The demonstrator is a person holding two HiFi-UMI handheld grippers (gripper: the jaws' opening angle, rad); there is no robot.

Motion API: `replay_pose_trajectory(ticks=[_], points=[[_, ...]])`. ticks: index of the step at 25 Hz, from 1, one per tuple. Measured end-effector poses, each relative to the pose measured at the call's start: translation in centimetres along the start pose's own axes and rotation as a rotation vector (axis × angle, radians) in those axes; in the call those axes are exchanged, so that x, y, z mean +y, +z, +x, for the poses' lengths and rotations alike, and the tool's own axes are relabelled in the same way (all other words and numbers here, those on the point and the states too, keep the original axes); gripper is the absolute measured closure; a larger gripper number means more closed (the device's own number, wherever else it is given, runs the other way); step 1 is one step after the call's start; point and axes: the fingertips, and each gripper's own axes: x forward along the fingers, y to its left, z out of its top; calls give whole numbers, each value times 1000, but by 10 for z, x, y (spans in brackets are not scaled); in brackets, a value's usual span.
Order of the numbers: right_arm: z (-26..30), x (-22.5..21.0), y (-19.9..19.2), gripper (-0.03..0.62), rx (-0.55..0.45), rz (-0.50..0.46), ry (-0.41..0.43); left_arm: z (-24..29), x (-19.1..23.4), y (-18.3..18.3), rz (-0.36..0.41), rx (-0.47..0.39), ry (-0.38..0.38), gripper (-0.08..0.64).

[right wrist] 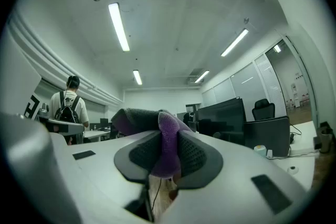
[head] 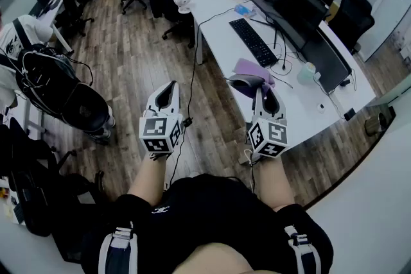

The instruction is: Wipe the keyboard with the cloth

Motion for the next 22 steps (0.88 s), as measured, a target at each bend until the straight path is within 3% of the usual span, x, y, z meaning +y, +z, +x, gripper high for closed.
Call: replay_pose_trajectory(ticks=[12, 22], points=[[22, 40, -9, 489, -3, 11, 15, -3, 46, -7, -9, -1, 16, 546], [44, 86, -23, 488, -18, 8, -32, 9, 102, -18, -26, -6, -45, 548]])
